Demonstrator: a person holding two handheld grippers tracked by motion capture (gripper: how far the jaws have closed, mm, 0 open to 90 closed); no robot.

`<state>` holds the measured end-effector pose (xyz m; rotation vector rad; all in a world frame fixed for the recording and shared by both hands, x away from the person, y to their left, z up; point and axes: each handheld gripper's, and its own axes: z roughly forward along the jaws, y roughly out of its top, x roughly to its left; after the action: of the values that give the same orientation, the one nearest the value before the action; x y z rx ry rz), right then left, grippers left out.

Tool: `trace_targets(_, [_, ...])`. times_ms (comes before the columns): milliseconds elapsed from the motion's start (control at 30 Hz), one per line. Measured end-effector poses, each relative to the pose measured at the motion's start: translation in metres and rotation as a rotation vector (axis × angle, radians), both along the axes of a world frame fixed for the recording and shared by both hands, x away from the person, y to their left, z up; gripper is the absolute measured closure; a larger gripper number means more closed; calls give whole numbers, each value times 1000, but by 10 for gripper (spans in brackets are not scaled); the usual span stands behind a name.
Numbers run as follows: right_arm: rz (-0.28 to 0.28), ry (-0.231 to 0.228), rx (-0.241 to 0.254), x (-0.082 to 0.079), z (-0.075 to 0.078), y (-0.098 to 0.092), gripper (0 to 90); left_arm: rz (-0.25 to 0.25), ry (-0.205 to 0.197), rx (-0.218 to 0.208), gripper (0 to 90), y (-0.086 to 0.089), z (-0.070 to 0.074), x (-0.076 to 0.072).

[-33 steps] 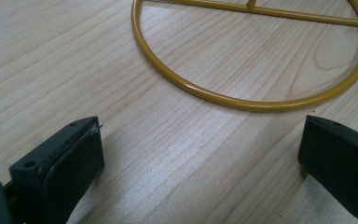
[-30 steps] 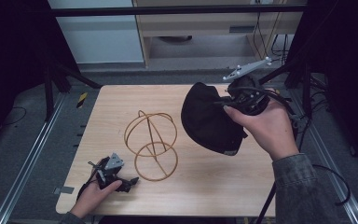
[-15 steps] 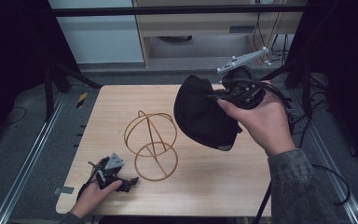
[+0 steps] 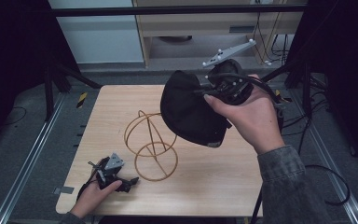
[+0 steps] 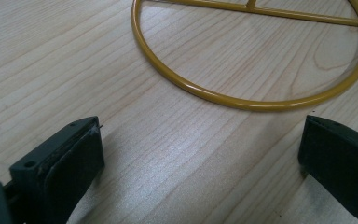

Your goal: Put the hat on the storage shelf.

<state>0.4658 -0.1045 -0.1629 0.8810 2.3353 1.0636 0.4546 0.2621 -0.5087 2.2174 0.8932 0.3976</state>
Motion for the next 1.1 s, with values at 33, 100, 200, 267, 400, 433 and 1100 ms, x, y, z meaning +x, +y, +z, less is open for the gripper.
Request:
trace_targets(33, [4, -1, -4, 0, 1, 3, 764, 0, 0, 0, 0, 0, 0, 0])
trace_targets(100, [8, -4, -8, 0, 4, 6, 764, 0, 0, 0, 0, 0, 0, 0])
trace_targets(200, [18, -7, -11, 1, 7, 13, 764, -1, 2, -1, 0, 0, 0, 0])
trace_targets(267, [24, -8, -12, 2, 8, 16, 764, -2, 2, 0, 0, 0, 0, 0])
trace_targets(400, [36, -6, -13, 3, 10, 24, 764, -2, 2, 0, 0, 0, 0, 0])
trace_targets(433, [39, -5, -14, 3, 10, 25, 764, -2, 2, -1, 0, 0, 0, 0])
trace_targets(1100, [105, 2, -22, 13, 8, 64, 764, -3, 4, 3, 0, 0, 0, 0])
